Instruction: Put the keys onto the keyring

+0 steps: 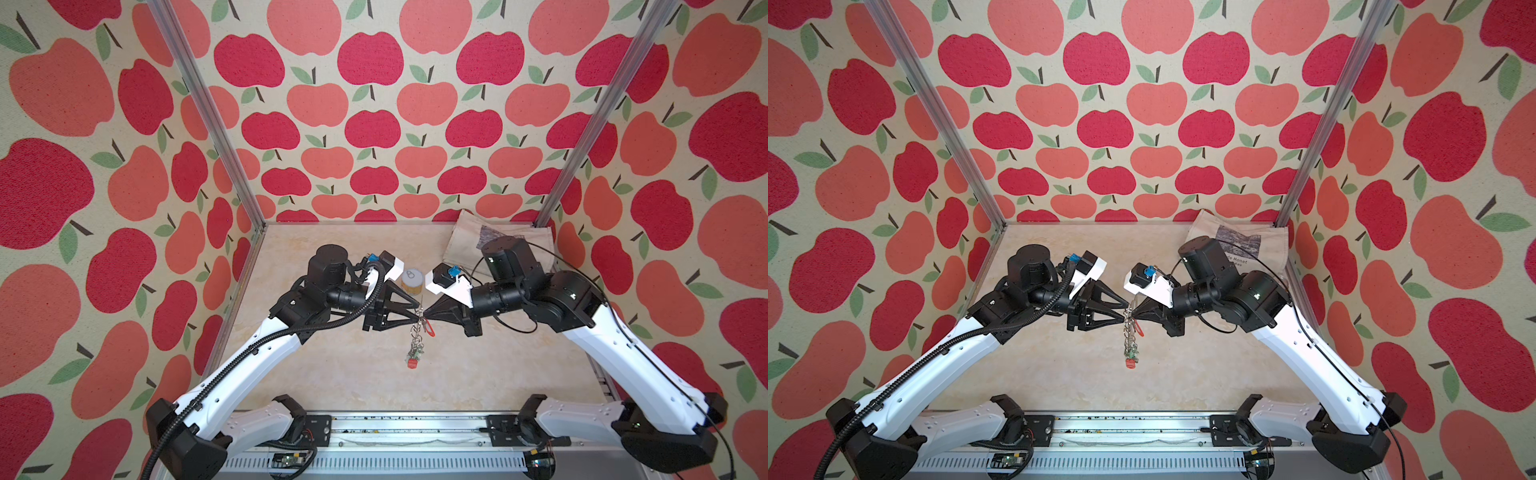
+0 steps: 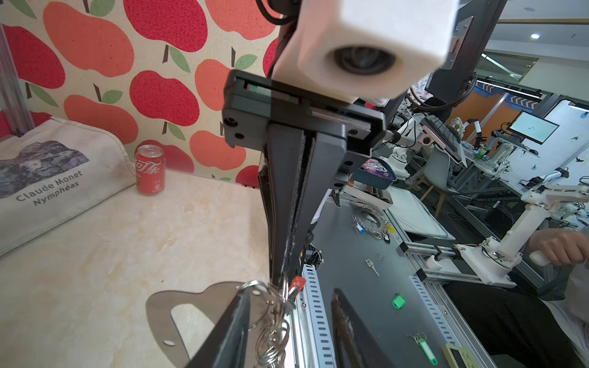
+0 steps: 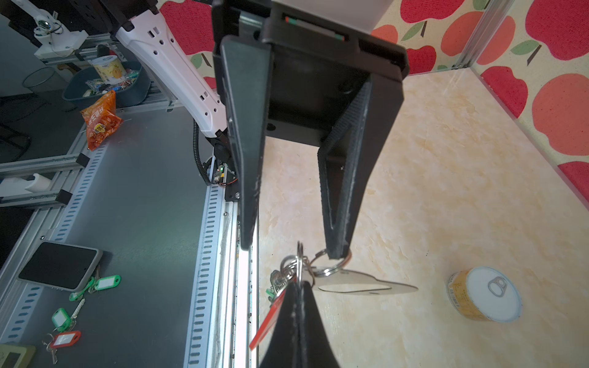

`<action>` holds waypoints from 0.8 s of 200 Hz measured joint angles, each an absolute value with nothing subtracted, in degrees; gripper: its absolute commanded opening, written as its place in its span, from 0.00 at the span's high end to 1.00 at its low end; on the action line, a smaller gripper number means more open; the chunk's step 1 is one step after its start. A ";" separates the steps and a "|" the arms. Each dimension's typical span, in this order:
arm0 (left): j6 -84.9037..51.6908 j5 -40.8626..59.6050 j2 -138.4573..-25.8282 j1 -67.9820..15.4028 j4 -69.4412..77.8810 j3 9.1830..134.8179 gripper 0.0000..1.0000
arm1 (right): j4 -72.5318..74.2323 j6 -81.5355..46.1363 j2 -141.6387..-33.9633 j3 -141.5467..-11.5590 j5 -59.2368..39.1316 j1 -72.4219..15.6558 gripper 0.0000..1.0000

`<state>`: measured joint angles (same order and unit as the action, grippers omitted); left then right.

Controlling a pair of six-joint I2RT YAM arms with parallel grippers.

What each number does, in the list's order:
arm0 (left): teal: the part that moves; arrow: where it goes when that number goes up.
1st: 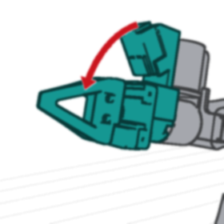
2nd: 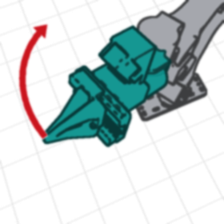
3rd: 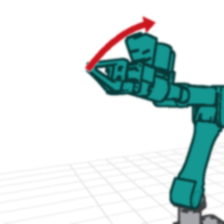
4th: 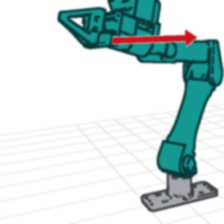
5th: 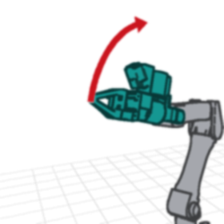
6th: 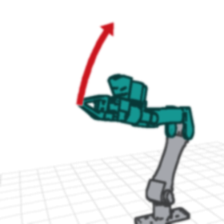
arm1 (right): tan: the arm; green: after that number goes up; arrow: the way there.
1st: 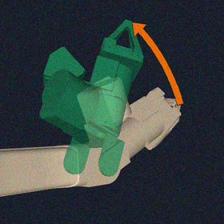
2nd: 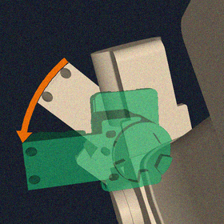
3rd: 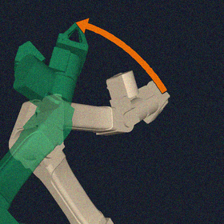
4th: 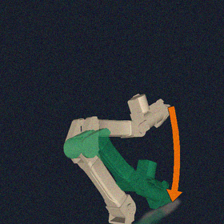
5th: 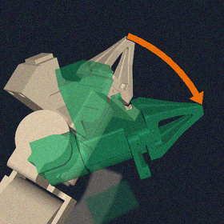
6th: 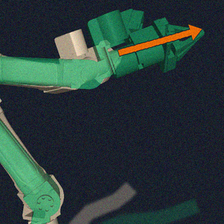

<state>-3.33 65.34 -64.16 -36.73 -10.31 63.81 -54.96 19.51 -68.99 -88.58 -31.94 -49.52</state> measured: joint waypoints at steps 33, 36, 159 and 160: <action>-3.36 64.90 -64.16 -36.86 -10.20 63.81 0.65 | -54.92 19.49 -68.99 -88.49 -32.01 -49.52 1.00; -3.49 64.88 -64.16 -36.91 -10.24 63.81 0.66 | -54.89 19.49 -68.99 -88.49 -32.01 -49.52 1.00; -1.58 63.20 -64.18 -38.57 -10.46 63.83 1.00 | -55.18 19.44 -69.01 -88.49 -32.03 -49.52 1.00; -1.58 63.20 -64.18 -38.57 -10.46 63.83 1.00 | -55.18 19.44 -69.01 -88.49 -32.03 -49.52 1.00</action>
<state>-1.58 63.20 -64.18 -38.57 -10.46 63.83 -55.18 19.44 -69.01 -88.49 -32.03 -49.52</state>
